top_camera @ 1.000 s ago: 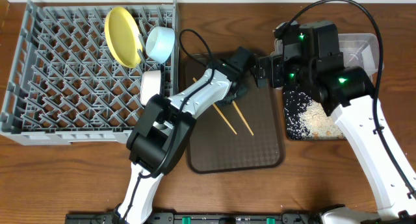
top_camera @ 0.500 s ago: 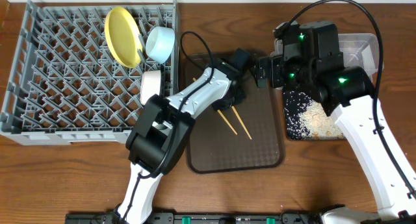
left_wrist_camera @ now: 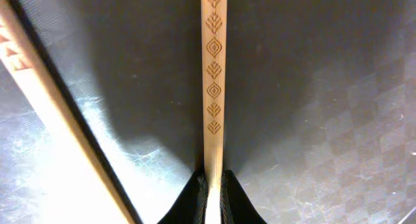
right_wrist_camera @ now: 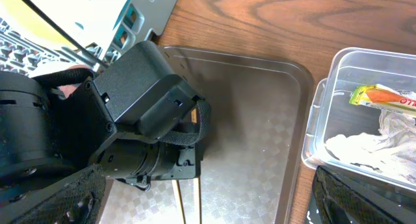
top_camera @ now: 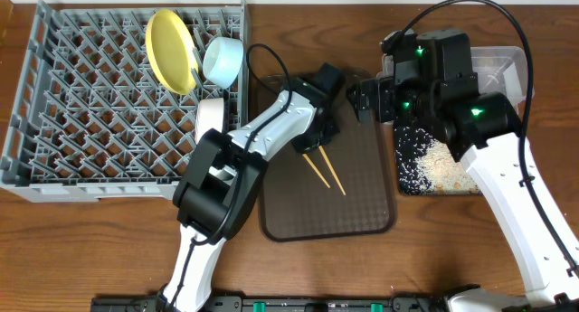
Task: Sort waste into correct bins and load items into the dishwasher
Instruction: 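Lift the chopstick and carry it left to the rack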
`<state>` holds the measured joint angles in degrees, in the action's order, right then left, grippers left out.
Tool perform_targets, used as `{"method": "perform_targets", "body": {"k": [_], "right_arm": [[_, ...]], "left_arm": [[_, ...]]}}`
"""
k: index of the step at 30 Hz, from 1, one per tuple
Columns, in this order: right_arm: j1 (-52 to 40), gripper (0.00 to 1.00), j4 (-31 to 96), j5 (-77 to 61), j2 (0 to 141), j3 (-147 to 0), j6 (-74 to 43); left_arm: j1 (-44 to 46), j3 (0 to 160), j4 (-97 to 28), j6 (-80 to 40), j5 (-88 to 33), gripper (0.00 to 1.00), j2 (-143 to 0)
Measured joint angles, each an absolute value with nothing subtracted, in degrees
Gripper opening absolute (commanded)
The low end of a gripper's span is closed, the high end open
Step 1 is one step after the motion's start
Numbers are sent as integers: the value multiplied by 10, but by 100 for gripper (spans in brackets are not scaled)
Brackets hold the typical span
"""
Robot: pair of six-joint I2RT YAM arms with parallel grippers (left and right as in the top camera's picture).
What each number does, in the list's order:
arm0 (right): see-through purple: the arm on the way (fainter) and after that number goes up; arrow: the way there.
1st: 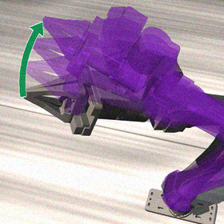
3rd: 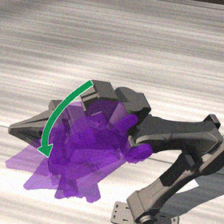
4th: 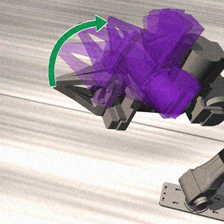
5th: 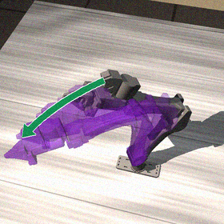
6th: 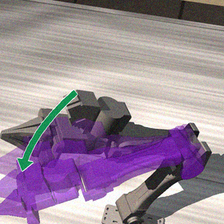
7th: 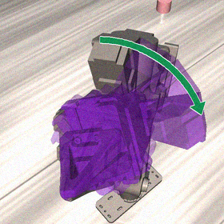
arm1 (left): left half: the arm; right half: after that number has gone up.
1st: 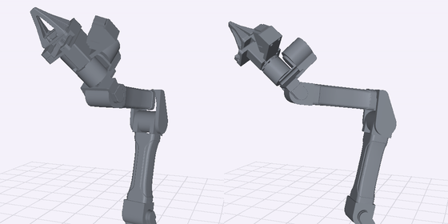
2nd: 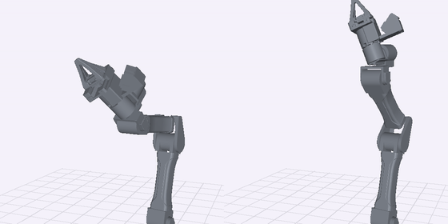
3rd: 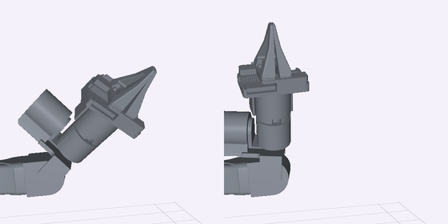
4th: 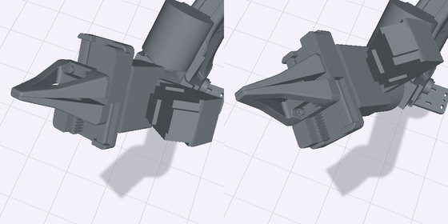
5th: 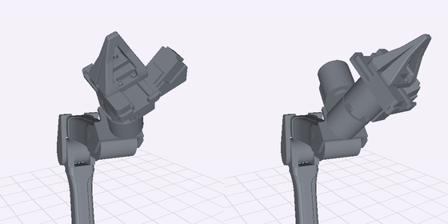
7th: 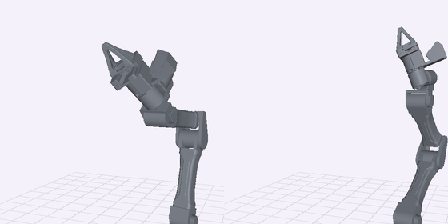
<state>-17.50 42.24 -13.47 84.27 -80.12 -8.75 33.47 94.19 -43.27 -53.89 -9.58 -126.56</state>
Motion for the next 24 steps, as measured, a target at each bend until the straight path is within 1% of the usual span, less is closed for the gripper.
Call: {"method": "perform_targets", "body": {"k": [7, 11, 18, 24], "right_arm": [[-175, 99, 422, -135, 843, -801, -88], [-175, 99, 422, -135, 843, -801, -88], [-175, 99, 422, -135, 843, -801, -88], [-175, 99, 423, -135, 843, -801, -88]], "left_arm": [[329, 989, -482, -504, -102, 8, -1273], [310, 1001, -512, -475, -102, 8, -1251], [254, 1001, -555, -395, -102, 8, -1144], [216, 1004, -583, -279, -90, 8, -1046]]}}
